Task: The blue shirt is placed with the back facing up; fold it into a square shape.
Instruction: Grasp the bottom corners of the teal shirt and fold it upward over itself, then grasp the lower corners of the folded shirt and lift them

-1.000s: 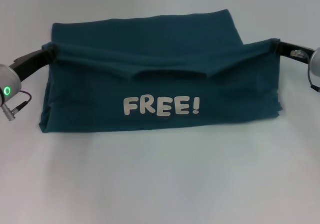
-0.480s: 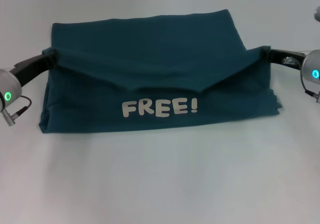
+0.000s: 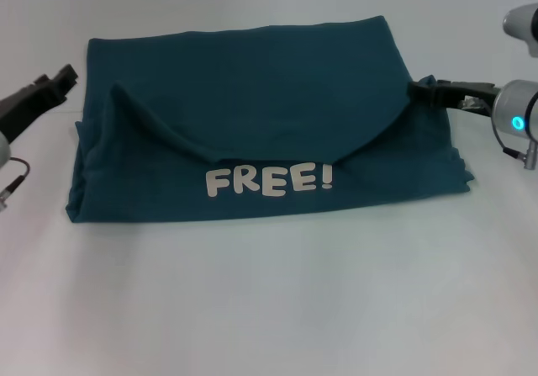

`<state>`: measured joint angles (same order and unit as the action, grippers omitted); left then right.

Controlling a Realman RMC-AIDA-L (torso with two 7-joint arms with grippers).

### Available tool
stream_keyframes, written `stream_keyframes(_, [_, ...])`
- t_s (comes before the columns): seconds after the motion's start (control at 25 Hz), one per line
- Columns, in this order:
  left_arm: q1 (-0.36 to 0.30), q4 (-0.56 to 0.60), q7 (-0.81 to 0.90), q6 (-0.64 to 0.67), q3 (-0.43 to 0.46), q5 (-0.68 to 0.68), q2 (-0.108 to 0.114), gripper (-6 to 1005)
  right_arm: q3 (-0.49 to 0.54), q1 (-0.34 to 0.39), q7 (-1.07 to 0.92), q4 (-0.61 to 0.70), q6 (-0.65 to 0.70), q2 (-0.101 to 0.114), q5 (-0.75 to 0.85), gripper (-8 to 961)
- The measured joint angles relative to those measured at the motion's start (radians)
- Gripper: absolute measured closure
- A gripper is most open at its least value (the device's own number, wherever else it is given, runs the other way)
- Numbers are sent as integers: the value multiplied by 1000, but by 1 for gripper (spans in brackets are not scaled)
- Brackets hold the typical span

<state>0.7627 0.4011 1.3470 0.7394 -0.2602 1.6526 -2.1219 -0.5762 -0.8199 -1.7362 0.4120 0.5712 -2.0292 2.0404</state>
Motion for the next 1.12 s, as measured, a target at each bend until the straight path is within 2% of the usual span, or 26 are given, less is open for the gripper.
stream_keyframes(0.16, [-46,44,17,86,-17,-5,-4,646,8,25,-25,30,102,14,-1,381])
stream_keyframes(0.24, [-78,63,62,129,-67,-1,3,606,7,56,-59,64,166,18,-2,311])
stream_keyframes(0.4, [-145,134,177,170,-204,1,10,354,9,127,-110,139,296,23,-2,205])
stream_keyframes(0.48, [-178,174,215,188,-253,2,7,261,4,156,-139,171,348,29,1,208])
stream_keyframes(0.56, [-209,209,243,206,-290,3,4,168,3,184,-174,191,409,46,4,212])
stream_keyframes(0.88, [-251,239,260,245,-316,25,1,98,-2,222,-364,195,572,131,59,214])
stream_keyframes(1.0, [-256,239,275,257,-316,88,1,98,-2,218,-433,196,601,148,120,214])
stream_keyframes(1.12, [-258,241,283,262,-316,154,0,98,-3,208,-480,202,608,153,186,216])
